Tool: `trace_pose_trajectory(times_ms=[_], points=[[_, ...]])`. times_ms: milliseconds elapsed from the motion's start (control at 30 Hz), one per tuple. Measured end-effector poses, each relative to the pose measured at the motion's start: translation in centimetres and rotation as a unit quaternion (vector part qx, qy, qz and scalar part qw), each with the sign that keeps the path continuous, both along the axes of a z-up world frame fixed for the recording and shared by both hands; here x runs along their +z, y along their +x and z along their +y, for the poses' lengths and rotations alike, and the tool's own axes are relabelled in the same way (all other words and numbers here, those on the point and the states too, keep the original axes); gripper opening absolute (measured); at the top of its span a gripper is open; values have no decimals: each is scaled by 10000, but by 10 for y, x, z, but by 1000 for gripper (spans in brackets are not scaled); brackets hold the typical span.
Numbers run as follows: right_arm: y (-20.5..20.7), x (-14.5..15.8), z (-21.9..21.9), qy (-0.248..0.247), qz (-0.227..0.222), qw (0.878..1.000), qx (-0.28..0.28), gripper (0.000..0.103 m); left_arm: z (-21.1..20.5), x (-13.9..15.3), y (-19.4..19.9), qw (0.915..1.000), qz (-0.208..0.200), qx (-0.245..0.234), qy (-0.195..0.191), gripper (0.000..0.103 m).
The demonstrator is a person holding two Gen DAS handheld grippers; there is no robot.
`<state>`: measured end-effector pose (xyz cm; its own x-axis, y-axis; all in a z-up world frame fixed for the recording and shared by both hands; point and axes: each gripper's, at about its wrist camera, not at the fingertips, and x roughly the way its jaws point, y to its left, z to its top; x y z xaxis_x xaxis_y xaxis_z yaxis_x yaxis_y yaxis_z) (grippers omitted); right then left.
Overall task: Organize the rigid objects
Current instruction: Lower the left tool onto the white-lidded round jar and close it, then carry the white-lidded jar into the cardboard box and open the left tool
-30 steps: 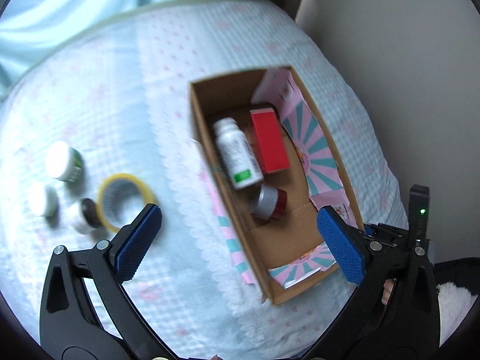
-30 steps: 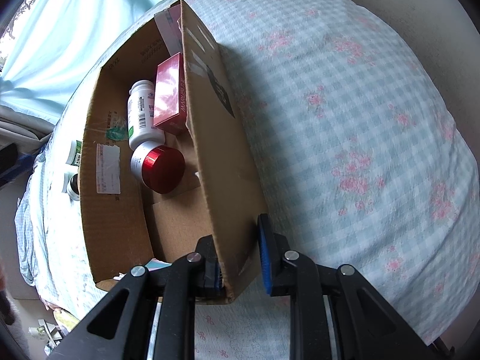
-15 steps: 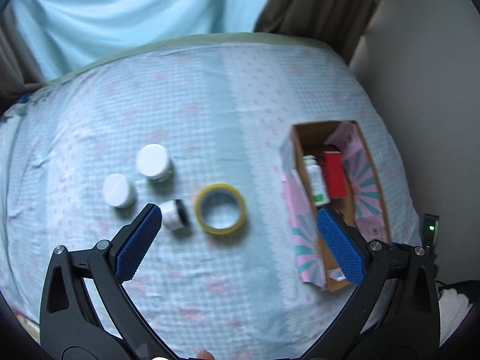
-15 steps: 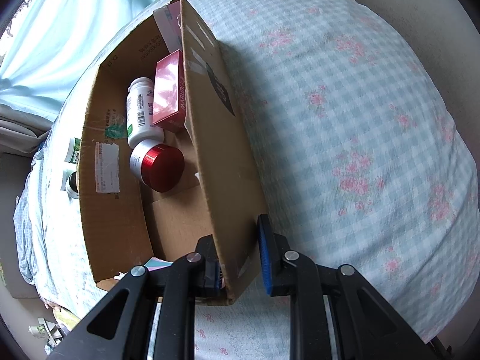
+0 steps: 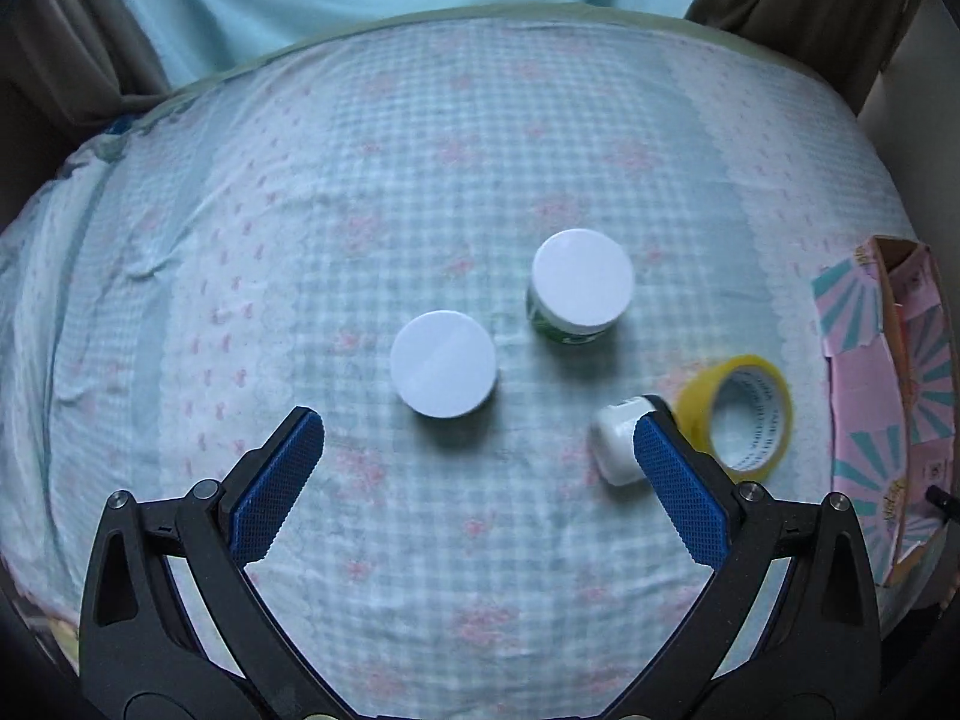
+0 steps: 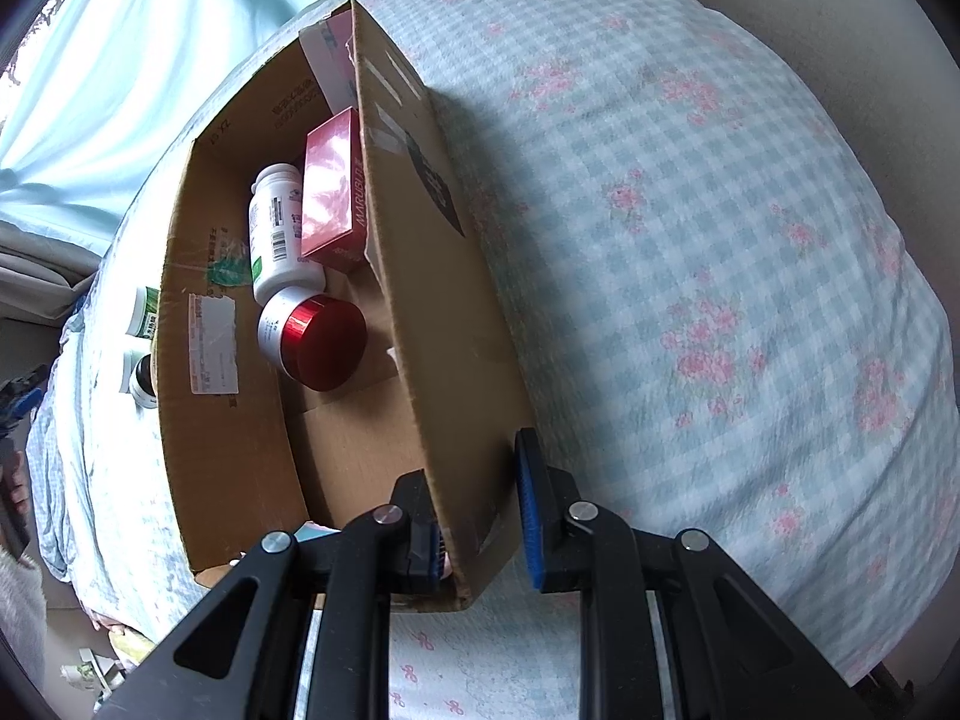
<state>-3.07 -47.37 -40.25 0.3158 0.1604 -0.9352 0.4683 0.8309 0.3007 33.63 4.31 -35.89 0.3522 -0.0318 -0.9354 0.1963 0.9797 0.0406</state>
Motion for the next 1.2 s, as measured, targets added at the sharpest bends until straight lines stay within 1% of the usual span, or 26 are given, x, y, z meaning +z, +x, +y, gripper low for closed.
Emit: trace_pose_trajectory(times_ms=[133,233,300,333,433,533,600,633,700,733,767,867,1067,1200], points=[[0,0,0,10,9,9999,-102,19,21,-42,20,9998,131,63,-161,103],[0,2,1,-47,23,9999,-119,19,23,-71,30,9995,198,55,-243,103],[1,2,2,-66,35,9998,-167,19,24,-92,36,9988,283,143,-383,103],[-1,2,1,-71,37,9998,-193,19,24,-101,38,9985,316,169,-414,102],[0,2,1,-72,30,9996,-257,19,22,-121,44,9986,308,158,-396,94],[0,4,3,-106,37,9995,-280,19,18,-129,44,9992,205,31,-329,91],[0,4,4,-118,40,9995,-307,19,15,-132,45,9994,143,-20,-300,85],[0,4,4,-117,39,9994,-322,19,15,-133,46,9994,122,-41,-314,80],[-1,5,4,-133,37,9993,-353,19,13,-135,47,9996,48,-52,-258,76],[-1,5,4,-138,37,9992,-368,19,13,-135,48,9997,6,-36,-229,70],[-1,4,4,-141,35,9992,-384,19,16,-134,47,9997,-31,-27,-238,68],[-1,5,4,-158,36,9990,-425,18,18,-134,45,9994,-125,-70,-304,68],[0,5,6,-184,36,9989,-421,18,14,-132,40,9995,-164,-194,-197,68],[1,5,6,-185,23,9989,-425,18,14,-122,39,9993,-235,-225,-171,68]])
